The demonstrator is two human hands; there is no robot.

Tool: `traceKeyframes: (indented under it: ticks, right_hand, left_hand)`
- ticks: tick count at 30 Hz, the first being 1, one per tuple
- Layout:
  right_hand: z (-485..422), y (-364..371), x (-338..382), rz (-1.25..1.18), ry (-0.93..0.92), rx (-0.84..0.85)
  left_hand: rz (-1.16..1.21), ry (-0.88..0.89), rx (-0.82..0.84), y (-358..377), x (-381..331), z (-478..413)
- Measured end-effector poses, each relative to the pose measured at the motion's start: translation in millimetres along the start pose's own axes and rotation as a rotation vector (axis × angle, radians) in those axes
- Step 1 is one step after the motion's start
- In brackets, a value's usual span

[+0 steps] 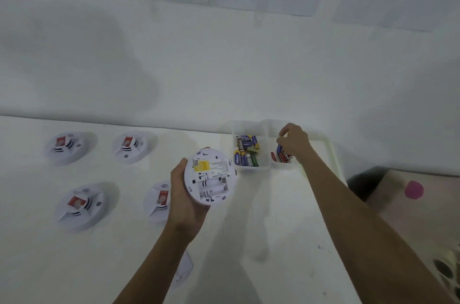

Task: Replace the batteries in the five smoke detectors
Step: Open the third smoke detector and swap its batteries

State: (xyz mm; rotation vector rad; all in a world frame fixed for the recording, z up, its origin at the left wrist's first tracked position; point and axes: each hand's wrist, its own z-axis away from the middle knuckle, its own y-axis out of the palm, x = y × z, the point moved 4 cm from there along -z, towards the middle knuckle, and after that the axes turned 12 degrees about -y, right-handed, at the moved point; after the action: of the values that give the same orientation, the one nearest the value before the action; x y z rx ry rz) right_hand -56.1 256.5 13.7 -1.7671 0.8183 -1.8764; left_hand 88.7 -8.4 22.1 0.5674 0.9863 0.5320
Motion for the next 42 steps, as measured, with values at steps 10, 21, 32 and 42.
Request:
traceKeyframes:
  ticks: [10,21,32,42]
  right_hand:
    - [-38,29,-19,0.235,-0.057,0.107]
    - [-30,22,-14,0.405,-0.16,-0.048]
    - [-4,59,53,0.243,-0.454,0.169]
    - [0,97,47,0.318,-0.22,0.377]
  left_hand:
    - [-0.02,-0.023,-0.026,-7,0,-17]
    - [0.006,-0.029,-0.011,-12,1,-23]
    - [0.031,0.004,-0.017,-16,0,-16]
    - [0.068,-0.017,-0.035,-24,-1,-12]
